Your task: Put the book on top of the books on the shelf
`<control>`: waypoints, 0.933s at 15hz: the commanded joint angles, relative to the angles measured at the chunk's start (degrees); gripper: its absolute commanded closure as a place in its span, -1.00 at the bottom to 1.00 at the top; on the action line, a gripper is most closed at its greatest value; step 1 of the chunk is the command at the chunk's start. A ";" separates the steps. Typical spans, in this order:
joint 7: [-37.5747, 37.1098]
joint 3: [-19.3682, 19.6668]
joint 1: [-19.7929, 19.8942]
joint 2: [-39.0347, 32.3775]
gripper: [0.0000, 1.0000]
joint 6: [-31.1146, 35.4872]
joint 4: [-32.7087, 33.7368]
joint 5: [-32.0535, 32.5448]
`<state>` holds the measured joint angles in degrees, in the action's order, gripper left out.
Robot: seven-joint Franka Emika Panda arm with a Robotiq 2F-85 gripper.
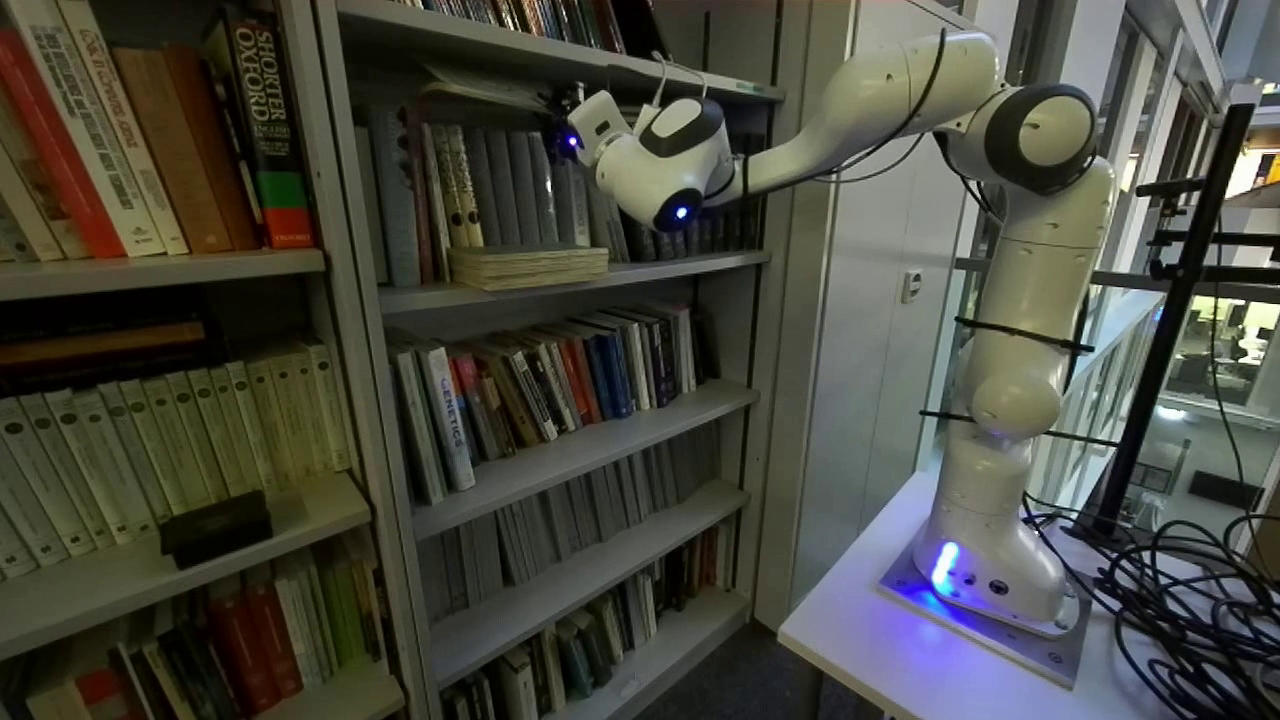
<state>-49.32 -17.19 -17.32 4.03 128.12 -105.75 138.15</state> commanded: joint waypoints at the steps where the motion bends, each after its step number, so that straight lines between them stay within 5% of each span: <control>1: 0.28 0.11 -0.18 -0.26 0.78 0.25 0.37 -0.33; 14: 1.18 0.82 0.53 -2.23 0.94 2.76 4.05 2.42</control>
<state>-49.14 -17.07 -17.28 3.12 128.67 -105.80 138.22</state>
